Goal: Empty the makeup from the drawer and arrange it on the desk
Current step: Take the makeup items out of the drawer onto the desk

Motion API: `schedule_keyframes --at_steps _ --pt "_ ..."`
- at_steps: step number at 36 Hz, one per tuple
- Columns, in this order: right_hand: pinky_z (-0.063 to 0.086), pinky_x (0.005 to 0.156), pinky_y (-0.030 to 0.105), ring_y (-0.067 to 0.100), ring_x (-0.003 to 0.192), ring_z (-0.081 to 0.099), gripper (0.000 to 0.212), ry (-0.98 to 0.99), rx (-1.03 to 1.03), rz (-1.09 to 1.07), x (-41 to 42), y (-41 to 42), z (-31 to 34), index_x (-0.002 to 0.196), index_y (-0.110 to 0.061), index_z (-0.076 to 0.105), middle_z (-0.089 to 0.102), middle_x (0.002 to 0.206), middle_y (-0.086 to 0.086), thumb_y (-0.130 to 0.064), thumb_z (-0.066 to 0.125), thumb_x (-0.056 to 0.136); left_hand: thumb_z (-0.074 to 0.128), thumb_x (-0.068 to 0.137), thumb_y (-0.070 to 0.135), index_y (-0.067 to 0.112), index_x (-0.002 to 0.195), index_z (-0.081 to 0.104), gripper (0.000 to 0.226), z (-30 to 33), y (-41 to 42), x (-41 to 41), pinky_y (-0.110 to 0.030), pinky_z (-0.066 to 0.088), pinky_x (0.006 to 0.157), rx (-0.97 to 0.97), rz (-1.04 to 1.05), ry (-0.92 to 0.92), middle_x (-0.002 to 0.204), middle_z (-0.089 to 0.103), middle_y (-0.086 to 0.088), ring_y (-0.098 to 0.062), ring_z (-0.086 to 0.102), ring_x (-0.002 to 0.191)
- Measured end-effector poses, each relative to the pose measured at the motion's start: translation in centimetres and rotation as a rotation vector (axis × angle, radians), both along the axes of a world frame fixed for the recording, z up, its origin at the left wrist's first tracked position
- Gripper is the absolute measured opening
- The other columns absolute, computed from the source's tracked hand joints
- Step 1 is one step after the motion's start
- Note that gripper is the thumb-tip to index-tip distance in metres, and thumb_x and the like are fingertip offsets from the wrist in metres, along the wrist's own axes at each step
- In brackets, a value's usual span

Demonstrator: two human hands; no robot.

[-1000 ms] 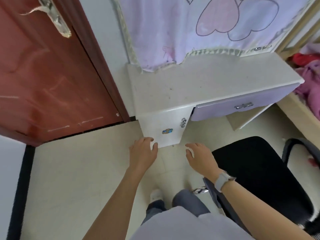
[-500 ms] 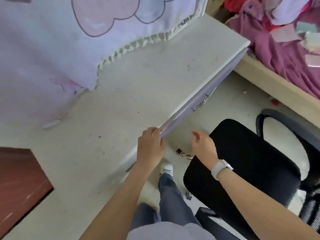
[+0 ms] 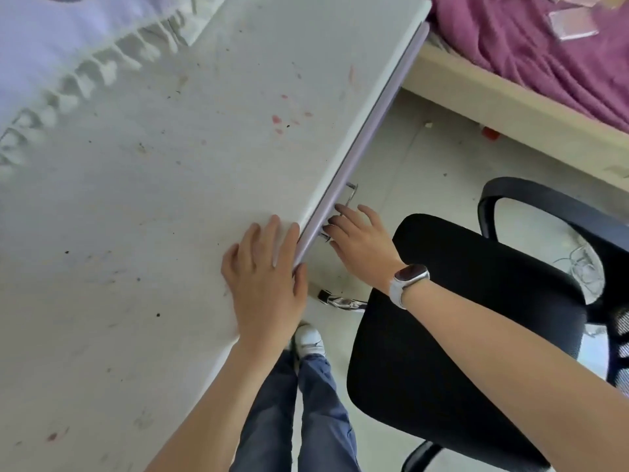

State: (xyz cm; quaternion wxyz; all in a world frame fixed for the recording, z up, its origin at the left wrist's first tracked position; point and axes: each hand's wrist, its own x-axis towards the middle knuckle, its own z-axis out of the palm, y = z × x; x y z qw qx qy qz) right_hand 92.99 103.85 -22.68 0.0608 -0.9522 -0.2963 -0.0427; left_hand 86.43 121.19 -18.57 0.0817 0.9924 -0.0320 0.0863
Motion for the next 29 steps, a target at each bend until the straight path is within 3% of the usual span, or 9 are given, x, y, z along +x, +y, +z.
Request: schedule_keyframes --at_steps 3,9,17,20,25,29 --pt "0.051 0.089 0.045 0.024 0.099 0.066 0.007 -0.087 0.048 0.057 1.0 -0.2 -0.8 0.082 -0.014 0.072 0.07 0.088 0.003 -0.017 0.074 0.076 0.052 0.087 0.026 0.02 0.131 0.047 0.045 -0.2 0.1 0.0 -0.049 0.028 0.1 -0.005 -0.006 -0.02 0.14 0.046 -0.009 -0.032 0.038 0.126" --pt "0.05 0.09 0.046 0.027 0.083 0.067 0.01 -0.094 0.052 0.099 1.6 -0.3 -1.3 0.077 -0.007 0.07 0.066 0.079 0.007 -0.016 0.074 0.075 0.051 0.087 0.025 0.018 0.13 0.049 0.044 -0.2 -0.1 0.0 -0.05 0.028 0.1 -0.022 -0.005 -0.034 0.138 0.047 -0.01 -0.035 0.04 0.126" --pt "0.052 0.088 0.042 0.028 0.081 0.066 0.01 0.032 0.052 0.074 1.3 -0.6 -0.4 0.075 -0.005 0.068 0.065 0.077 0.008 -0.011 0.076 0.073 0.06 0.078 0.023 0.015 0.125 0.052 0.048 0.5 -0.5 0.1 -0.053 0.028 0.098 -0.062 0.01 0.0 0.136 0.048 -0.014 -0.038 0.04 0.125" --pt "0.051 0.089 0.042 0.028 0.081 0.065 0.009 0.025 0.041 0.088 0.7 -1.8 -0.5 0.076 -0.007 0.068 0.064 0.078 0.007 -0.012 0.075 0.075 0.063 0.075 0.027 0.013 0.113 0.061 0.04 0.6 -0.9 -0.2 -0.052 0.026 0.098 -0.065 -0.024 0.0 0.132 0.05 -0.015 -0.037 0.039 0.124" --pt "0.047 0.093 0.037 0.026 0.09 0.065 0.008 0.016 0.025 0.054 -1.2 -4.7 -0.8 0.08 -0.011 0.07 0.067 0.085 0.004 -0.017 0.073 0.078 0.067 0.076 0.03 0.016 0.085 0.067 0.016 1.2 -2.9 -1.6 -0.04 0.033 0.081 -0.091 -0.136 0.005 0.107 0.06 -0.008 -0.028 0.046 0.105" --pt "0.053 0.081 0.033 0.026 0.099 0.065 0.009 0.054 0.06 0.052 -2.0 -5.9 -0.1 0.085 -0.009 0.072 0.07 0.091 0.005 -0.012 0.075 0.077 0.073 0.074 0.021 0.01 0.081 0.064 0.016 1.8 -4.5 -2.2 -0.033 0.05 0.06 -0.21 -0.143 0.104 0.079 0.062 -0.005 -0.023 0.058 0.075"
